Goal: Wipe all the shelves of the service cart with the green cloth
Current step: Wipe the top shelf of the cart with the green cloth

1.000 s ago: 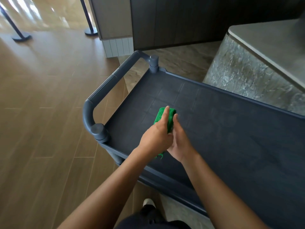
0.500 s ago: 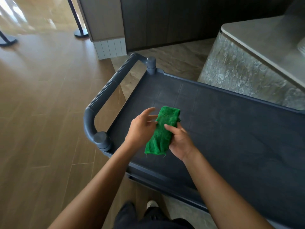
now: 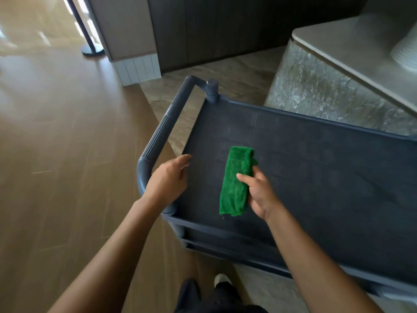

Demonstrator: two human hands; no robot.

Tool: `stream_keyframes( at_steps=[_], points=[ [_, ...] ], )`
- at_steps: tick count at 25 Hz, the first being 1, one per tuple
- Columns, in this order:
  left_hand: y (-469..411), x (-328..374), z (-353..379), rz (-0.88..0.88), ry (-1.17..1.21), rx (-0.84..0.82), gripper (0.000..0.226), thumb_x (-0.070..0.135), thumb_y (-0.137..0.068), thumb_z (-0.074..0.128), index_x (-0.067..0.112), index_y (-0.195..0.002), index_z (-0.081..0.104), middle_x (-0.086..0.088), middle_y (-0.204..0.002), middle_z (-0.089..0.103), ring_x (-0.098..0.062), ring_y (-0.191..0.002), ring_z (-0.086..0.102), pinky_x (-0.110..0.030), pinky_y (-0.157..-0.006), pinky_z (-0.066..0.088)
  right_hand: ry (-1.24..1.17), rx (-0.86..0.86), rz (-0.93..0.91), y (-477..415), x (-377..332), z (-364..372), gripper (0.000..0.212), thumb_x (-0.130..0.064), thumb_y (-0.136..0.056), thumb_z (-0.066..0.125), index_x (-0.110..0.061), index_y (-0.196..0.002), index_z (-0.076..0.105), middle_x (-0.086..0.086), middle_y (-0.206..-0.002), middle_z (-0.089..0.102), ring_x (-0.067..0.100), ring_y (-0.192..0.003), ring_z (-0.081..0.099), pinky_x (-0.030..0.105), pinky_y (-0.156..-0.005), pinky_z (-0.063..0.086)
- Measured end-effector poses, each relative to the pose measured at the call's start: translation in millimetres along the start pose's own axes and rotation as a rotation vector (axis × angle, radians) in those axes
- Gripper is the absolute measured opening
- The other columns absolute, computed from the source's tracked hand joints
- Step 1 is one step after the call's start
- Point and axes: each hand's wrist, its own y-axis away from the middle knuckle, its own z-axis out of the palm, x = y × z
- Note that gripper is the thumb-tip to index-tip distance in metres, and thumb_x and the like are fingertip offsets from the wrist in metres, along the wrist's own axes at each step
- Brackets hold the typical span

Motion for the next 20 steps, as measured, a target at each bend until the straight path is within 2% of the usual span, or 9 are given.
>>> stream_keyframes(
  at_steps=[2, 4, 5, 7, 9, 11, 13, 17, 20],
  points=[
    [3.1, -8.1, 3.3, 0.052, -0.062, -0.040, 0.039, 0.007, -0.094, 0.044, 0.012, -0.131, 0.054, -0.009, -0.121, 0.064, -0.030, -0.110, 0.060, -0.041, -0.091, 0.050, 0.200, 0.084, -0.107, -0.4, 2.2, 5.7, 0.027, 0.000, -0.091, 0.051, -0.019, -0.109, 0.057, 0.000, -0.092, 0.065, 0.019, -0.084, 0.063, 0.035, -0.077, 0.053],
    [8.1, -13.2, 9.5, 0.078, -0.069, -0.056, 0.040, 0.009, -0.096, 0.042, 0.012, -0.135, 0.050, -0.009, -0.127, 0.061, -0.031, -0.113, 0.058, -0.041, -0.091, 0.050, 0.623, 0.232, -0.323, -3.5, 7.2, 11.0, 0.025, -0.004, -0.090, 0.054, -0.019, -0.108, 0.059, -0.001, -0.085, 0.064, 0.023, -0.081, 0.061, 0.032, -0.072, 0.048],
    [10.6, -13.4, 13.1, 0.070, -0.062, -0.060, 0.041, 0.011, -0.097, 0.041, 0.013, -0.138, 0.047, -0.008, -0.132, 0.057, -0.030, -0.116, 0.057, -0.041, -0.091, 0.049, 0.824, 0.272, -0.451, -3.6, 10.4, 14.5, 0.028, -0.003, -0.088, 0.055, -0.015, -0.112, 0.060, 0.004, -0.086, 0.065, 0.028, -0.082, 0.060, 0.033, -0.071, 0.046],
    [14.8, -13.5, 17.9, 0.038, -0.040, -0.040, 0.043, 0.013, -0.097, 0.039, 0.014, -0.141, 0.042, -0.007, -0.137, 0.053, -0.030, -0.119, 0.054, -0.042, -0.089, 0.048, 1.123, 0.180, -0.641, -1.4, 24.9, 26.9, 0.041, 0.005, -0.083, 0.053, -0.004, -0.123, 0.057, 0.018, -0.104, 0.064, 0.036, -0.098, 0.058, 0.038, -0.084, 0.047],
    [15.8, -13.5, 20.2, 0.034, -0.017, 0.005, 0.044, 0.008, -0.096, 0.040, 0.013, -0.140, 0.043, -0.008, -0.136, 0.053, -0.031, -0.120, 0.053, -0.042, -0.090, 0.047, 1.418, -0.019, -0.636, 5.1, 52.6, 41.2, 0.048, 0.007, -0.081, 0.048, -0.005, -0.128, 0.055, 0.018, -0.128, 0.055, 0.035, -0.121, 0.046, 0.041, -0.102, 0.038],
    [16.0, -14.6, 20.5, 0.025, -0.029, 0.008, 0.048, 0.002, -0.092, 0.042, 0.011, -0.139, 0.043, -0.009, -0.135, 0.054, -0.029, -0.121, 0.052, -0.041, -0.090, 0.047, 1.684, -0.104, -0.594, 14.4, 80.6, 49.8, 0.043, 0.001, -0.085, 0.044, -0.012, -0.125, 0.055, 0.012, -0.143, 0.041, 0.033, -0.128, 0.036, 0.043, -0.104, 0.030],
    [15.7, -15.1, 20.3, 0.024, -0.038, -0.012, 0.052, -0.002, -0.090, 0.042, 0.011, -0.141, 0.042, -0.009, -0.137, 0.052, -0.028, -0.124, 0.050, -0.040, -0.090, 0.048, 1.780, -0.089, -0.580, 20.2, 91.0, 52.9, 0.036, -0.004, -0.089, 0.042, -0.015, -0.119, 0.058, 0.010, -0.145, 0.035, 0.033, -0.124, 0.035, 0.045, -0.097, 0.029],
    [13.2, -15.0, 21.7, 0.063, -0.014, -0.027, 0.053, -0.006, -0.089, 0.041, 0.009, -0.140, 0.041, -0.010, -0.138, 0.051, -0.028, -0.127, 0.047, -0.040, -0.094, 0.048, 1.786, -0.159, -0.688, 26.6, 85.6, 50.4, 0.031, 0.000, -0.084, 0.047, -0.011, -0.109, 0.062, 0.013, -0.126, 0.050, 0.035, -0.102, 0.048, 0.044, -0.084, 0.038],
    [11.1, -15.7, 23.9, 0.048, -0.024, -0.023, 0.052, -0.005, -0.090, 0.042, 0.009, -0.139, 0.042, -0.010, -0.139, 0.050, -0.029, -0.128, 0.046, -0.042, -0.095, 0.047, 1.758, -0.259, -0.680, 34.2, 89.2, 47.9, 0.032, 0.000, -0.082, 0.048, -0.011, -0.110, 0.061, 0.013, -0.127, 0.049, 0.034, -0.103, 0.047, 0.044, -0.084, 0.040]
  ],
)
